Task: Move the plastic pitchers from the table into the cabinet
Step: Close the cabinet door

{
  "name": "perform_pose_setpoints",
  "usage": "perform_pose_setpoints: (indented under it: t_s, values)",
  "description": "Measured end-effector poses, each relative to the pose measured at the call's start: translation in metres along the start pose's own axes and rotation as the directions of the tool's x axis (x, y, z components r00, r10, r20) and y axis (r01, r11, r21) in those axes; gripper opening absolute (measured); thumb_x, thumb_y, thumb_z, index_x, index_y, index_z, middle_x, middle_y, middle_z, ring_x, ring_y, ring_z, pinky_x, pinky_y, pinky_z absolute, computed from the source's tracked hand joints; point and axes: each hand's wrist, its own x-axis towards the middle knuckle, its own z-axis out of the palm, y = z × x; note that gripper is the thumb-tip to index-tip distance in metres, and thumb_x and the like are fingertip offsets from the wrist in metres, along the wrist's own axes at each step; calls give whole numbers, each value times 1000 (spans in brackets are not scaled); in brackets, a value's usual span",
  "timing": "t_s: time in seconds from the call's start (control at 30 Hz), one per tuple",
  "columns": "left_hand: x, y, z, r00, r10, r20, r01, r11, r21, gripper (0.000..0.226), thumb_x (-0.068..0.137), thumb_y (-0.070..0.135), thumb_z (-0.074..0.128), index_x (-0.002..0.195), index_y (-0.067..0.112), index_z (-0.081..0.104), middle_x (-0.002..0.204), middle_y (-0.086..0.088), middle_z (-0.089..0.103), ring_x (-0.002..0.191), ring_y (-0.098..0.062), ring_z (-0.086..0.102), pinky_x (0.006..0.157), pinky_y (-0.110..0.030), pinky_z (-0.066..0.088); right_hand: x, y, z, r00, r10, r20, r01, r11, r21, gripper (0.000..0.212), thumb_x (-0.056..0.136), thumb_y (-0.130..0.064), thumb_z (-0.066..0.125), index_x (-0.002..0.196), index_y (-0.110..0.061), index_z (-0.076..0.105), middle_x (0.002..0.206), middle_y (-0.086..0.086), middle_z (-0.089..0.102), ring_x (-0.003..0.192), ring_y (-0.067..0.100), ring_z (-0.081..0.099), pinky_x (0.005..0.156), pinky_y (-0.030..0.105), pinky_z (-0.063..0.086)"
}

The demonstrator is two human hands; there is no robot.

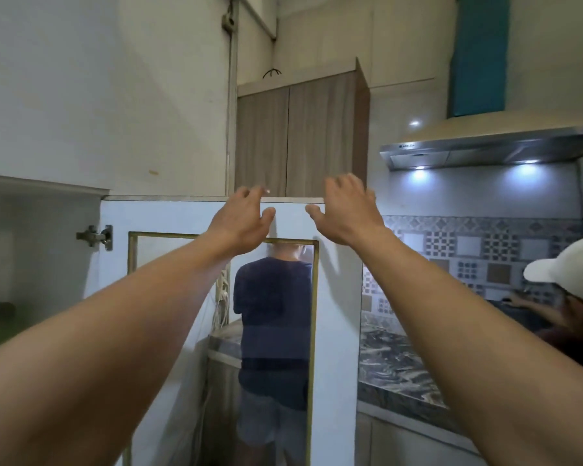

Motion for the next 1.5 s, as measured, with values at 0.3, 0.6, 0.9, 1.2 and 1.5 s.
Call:
perform_pose_setpoints:
  t_s: [0.3,0.6,0.9,1.2,1.5]
  values:
    - [33,25,44,993,-13,121,-1,993,119,50,103,44,25,151,28,28,157,-6,31,146,-29,25,113,-64,24,11,49,25,999,-22,48,17,993,119,35,103,-26,34,124,-8,56,134,13,57,127,35,46,108,56,36]
    - [2,33,10,995,-24,98,13,994,110,51,103,42,26,152,25,25,160,-3,27,146,-28,27,113,-65,24,-9,37,-16,994,-101,38,88,962,257,21,94,-18,40,95,-12,60,96,2,59,93,28,56,85,46,51]
    - [-70,37,-89,992,-106,74,109,993,-37,52,100,36,37,152,28,34,155,-4,41,136,-28,43,106,-37,37,-62,-30,-111,971,-185,153,87,867,491,29,91,-28,57,106,-8,73,101,8,73,92,26,67,81,42,59]
    - [-176,36,-240,920,-378,106,384,808,-447,55,95,54,38,126,19,66,130,-6,63,121,-26,57,101,-45,44,-122,-149,-160,905,-307,295,-153,412,898,71,100,-63,25,113,-11,71,105,6,75,93,19,71,87,42,52]
    - [-258,-13,-346,791,-600,-118,484,733,-478,91,77,79,43,135,10,55,127,-15,64,110,-33,63,99,-51,48,-155,-317,-118,847,-464,261,-124,305,944,60,100,-58,36,137,-18,60,141,12,60,123,31,57,94,44,50]
